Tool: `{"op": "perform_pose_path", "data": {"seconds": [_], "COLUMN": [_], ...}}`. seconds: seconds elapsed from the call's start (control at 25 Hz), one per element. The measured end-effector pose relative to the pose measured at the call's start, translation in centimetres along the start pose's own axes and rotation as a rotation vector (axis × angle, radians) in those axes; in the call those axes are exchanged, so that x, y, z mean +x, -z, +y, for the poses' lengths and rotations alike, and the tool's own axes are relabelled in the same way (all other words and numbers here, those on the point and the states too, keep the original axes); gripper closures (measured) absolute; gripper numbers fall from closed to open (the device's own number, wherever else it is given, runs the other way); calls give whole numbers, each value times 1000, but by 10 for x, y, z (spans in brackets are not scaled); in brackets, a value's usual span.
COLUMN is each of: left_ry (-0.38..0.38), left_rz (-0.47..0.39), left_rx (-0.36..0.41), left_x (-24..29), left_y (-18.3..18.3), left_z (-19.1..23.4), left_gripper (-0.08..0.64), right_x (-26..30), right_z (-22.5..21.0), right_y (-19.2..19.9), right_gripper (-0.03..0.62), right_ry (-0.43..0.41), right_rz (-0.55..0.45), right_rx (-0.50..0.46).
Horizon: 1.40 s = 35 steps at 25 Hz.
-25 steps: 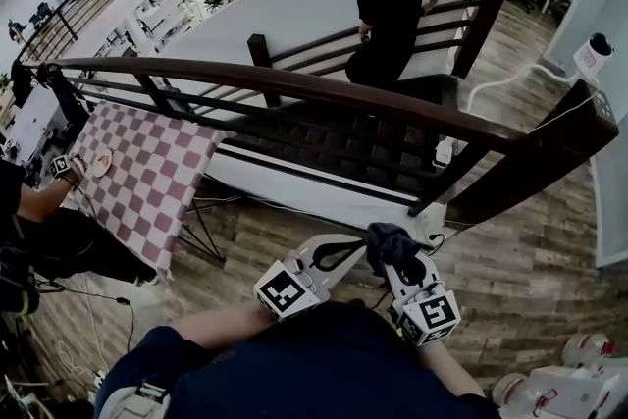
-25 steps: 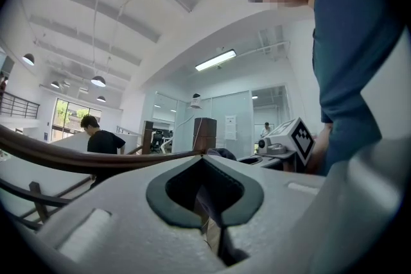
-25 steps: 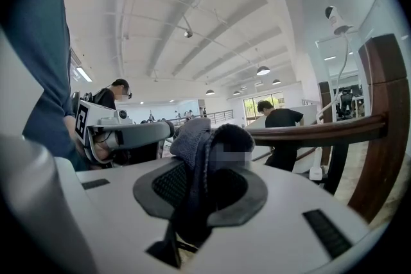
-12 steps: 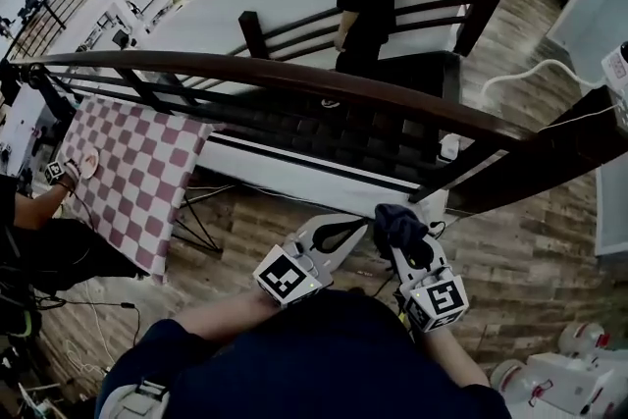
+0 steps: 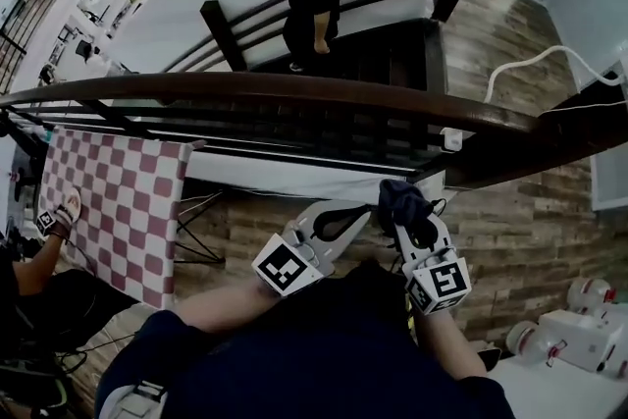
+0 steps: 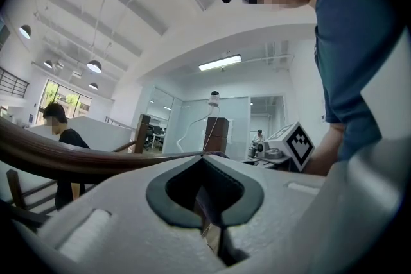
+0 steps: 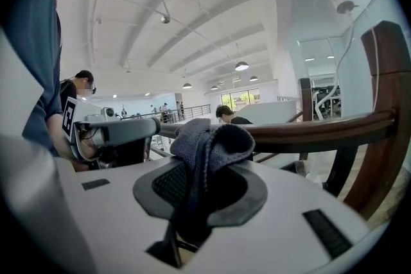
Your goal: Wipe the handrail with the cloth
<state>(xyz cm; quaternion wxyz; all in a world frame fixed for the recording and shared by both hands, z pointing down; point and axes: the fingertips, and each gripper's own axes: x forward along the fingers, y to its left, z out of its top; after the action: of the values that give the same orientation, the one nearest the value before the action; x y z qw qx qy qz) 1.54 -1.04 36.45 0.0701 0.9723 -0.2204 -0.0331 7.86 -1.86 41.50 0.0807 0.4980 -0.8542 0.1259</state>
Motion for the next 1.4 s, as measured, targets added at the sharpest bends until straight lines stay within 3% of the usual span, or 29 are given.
{"op": "perform_pose_path", "data": {"seconds": [0.2, 0.44, 0.76, 1.0, 1.4], "left_ry": [-8, -56, -115, -123, -162], "left_rz": [23, 37, 75, 103, 72], "left_rx": [-7, -28, -63, -71, -99], "left_x": [31, 69, 126, 152, 133], "left_y": [12, 52, 92, 118, 134], "left_z": [18, 34, 60, 71, 94], "left_gripper": [565, 565, 564, 565, 565], "right_x": [17, 47, 93, 116, 153], "right_z": [-40, -100, -217, -271, -280], "right_y": [14, 57, 109, 141, 157], "right_gripper": [502, 502, 502, 502, 501], "right_ry": [9, 14, 107, 188, 254], "right_rz": [41, 119, 211, 267, 323], "right_rx": [8, -39, -80, -69, -111]}}
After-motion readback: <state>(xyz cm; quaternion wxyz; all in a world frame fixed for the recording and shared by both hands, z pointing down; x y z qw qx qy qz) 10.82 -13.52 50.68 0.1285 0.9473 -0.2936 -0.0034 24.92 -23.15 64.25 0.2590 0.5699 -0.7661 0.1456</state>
